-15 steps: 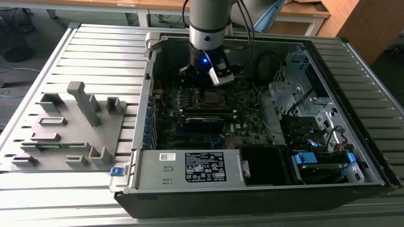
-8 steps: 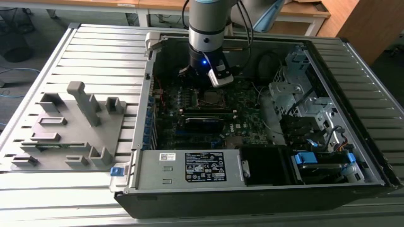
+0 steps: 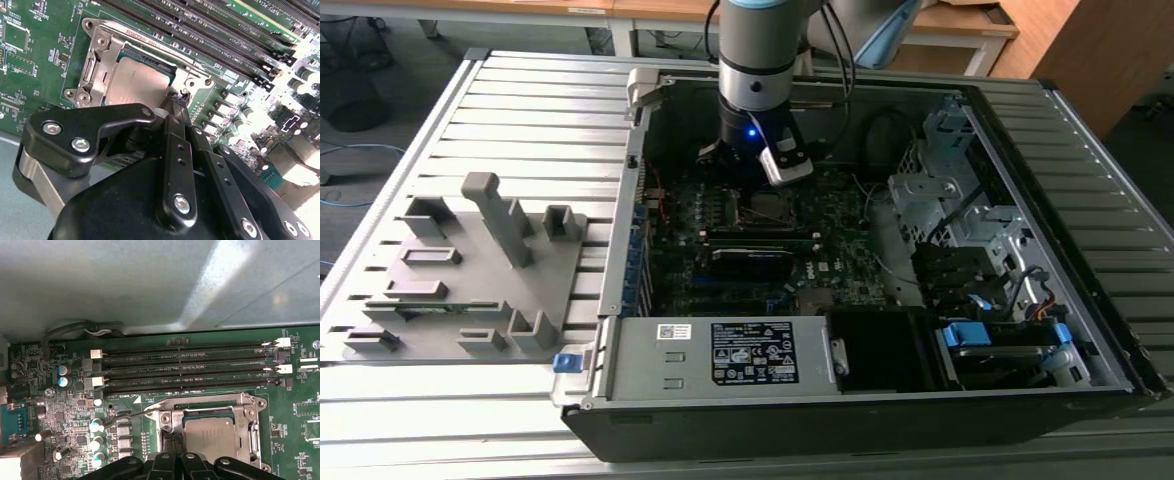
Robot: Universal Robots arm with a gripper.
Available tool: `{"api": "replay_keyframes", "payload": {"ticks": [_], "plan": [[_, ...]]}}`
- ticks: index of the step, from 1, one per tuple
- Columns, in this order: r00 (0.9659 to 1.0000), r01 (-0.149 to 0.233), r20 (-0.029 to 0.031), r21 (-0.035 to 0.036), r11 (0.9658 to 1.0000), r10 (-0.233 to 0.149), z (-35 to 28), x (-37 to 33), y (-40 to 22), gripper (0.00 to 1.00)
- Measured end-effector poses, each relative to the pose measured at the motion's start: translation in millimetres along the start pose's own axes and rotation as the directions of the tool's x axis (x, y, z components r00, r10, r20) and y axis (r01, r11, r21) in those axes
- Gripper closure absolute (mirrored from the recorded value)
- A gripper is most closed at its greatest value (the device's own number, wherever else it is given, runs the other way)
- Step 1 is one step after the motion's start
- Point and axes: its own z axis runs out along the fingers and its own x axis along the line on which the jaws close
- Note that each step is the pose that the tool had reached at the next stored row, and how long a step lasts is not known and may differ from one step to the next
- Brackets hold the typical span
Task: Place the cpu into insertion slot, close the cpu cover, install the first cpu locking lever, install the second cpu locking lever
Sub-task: 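Close the cpu cover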
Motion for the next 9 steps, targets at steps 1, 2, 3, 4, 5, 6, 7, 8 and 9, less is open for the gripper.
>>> {"api": "replay_keyframes", "payload": {"ticks": [1,2,3,4,5,6,7,8,9], "plan": [[1.0,0.0,0.0,0.0,1.0,0.0,0.0,0.0,0.0,0.9],[1.0,0.0,0.0001,-0.0002,1.0,0.0,0.2,0.0,0.0,0.9],[1.0,0.0,0.0003,-0.0004,1.0,0.0,0.3,-0.1,0.1,0.9],[1.0,0.0,0.0004,-0.0006,1.0,0.0,0.3,-0.1,0.1,0.9],[1.0,0.0,0.0006,-0.0009,1.0,0.0,-0.1,-0.1,0.2,0.9],[1.0,0.0,0.0011,-0.0018,1.0,0.0,-0.7,-0.2,0.3,0.9],[1.0,0.0,0.001,-0.0016,1.0,0.0,-1.7,-0.2,0.3,0.9],[1.0,0.0,0.0006,-0.001,1.0,0.0,-3.1,-0.2,0.2,0.9],[1.0,0.0,0.0005,-0.0007,1.0,0.0,-4.4,-0.2,0.2,0.9]]}}
